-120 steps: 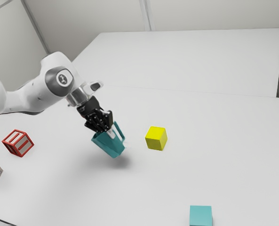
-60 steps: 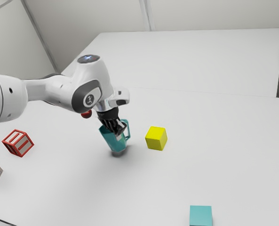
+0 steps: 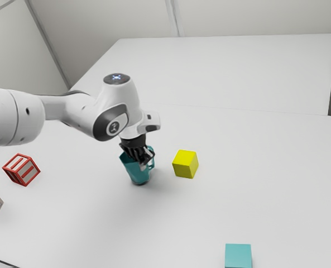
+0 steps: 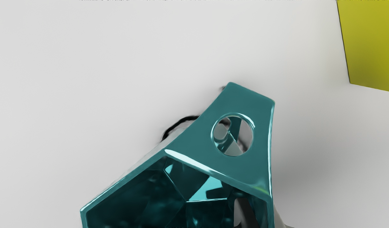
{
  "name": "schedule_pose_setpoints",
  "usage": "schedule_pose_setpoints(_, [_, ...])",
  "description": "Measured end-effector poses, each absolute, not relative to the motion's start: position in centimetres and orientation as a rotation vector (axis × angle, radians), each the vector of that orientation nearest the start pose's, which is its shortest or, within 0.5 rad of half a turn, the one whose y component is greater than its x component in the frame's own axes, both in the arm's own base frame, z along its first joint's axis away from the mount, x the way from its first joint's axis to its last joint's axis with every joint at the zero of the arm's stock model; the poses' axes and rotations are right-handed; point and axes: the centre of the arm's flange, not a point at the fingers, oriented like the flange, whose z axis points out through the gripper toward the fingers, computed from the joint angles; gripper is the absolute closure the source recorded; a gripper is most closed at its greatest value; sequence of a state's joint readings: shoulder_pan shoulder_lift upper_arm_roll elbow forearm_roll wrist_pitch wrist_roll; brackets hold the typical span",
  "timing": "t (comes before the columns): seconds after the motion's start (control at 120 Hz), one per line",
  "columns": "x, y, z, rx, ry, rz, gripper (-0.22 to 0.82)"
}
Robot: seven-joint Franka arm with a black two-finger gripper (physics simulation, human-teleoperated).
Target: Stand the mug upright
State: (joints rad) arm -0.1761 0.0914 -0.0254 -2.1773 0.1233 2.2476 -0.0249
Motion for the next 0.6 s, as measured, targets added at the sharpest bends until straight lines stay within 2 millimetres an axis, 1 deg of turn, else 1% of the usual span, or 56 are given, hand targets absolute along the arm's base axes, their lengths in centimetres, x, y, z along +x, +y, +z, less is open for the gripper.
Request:
schedule_pose_setpoints(0.042, [53.3,-11.1,34.7,-3.023,0.39,0.014,0.74])
schedule_pose_setpoints(0.117, [53.3,-11.5,34.8,-3.027,0.385,0.009,0.57])
schedule_pose_setpoints(0.2, [53.3,-11.3,35.4,-3.032,0.362,-0.006,0.39])
schedule_pose_setpoints(0.267, [53.3,-10.9,36.7,-3.038,0.338,-0.038,0.29])
schedule_pose_setpoints(0.333, [53.4,-10.7,38.2,-3.042,0.317,-0.074,0.21])
schedule_pose_setpoints(0.433, [54.7,-10.7,42.3,-3.048,0.288,-0.15,0.13])
schedule_pose_setpoints(0.508, [55.0,-10.7,44.9,-3.052,0.272,-0.185,0.09])
schedule_pose_setpoints(0.542, [55.3,-10.7,46.4,-3.052,0.271,-0.21,0.08])
schedule_pose_setpoints(0.6, [56.3,-10.8,50.4,-3.053,0.275,-0.273,0.06])
